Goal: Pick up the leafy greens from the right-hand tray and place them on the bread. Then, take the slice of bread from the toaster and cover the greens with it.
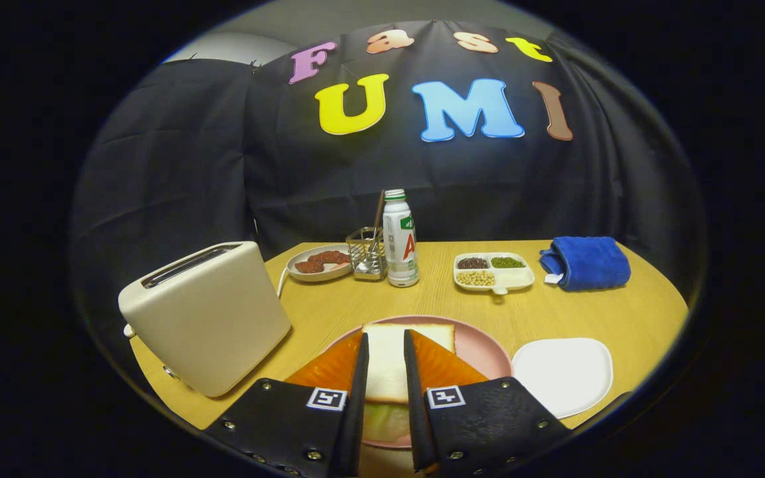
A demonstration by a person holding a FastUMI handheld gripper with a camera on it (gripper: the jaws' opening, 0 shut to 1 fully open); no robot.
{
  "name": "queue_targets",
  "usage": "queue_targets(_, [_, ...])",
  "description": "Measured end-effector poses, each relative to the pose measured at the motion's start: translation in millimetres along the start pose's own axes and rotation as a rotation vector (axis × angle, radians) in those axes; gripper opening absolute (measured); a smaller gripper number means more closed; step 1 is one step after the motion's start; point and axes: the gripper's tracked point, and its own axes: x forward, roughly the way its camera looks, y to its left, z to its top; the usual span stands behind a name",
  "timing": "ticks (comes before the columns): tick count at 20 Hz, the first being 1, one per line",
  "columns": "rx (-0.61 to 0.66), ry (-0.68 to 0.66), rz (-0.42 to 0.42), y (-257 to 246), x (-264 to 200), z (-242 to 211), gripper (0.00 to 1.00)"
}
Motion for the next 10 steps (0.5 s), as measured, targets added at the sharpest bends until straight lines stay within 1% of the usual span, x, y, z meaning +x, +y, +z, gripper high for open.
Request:
queue_targets(7, [-0.038,-0.106,-0.062,-36.7,-15.8,45.9,0.3])
queue_targets(10, [-0.025,-0.128,-0.082,-54.7,-23.6,57.6,0.3])
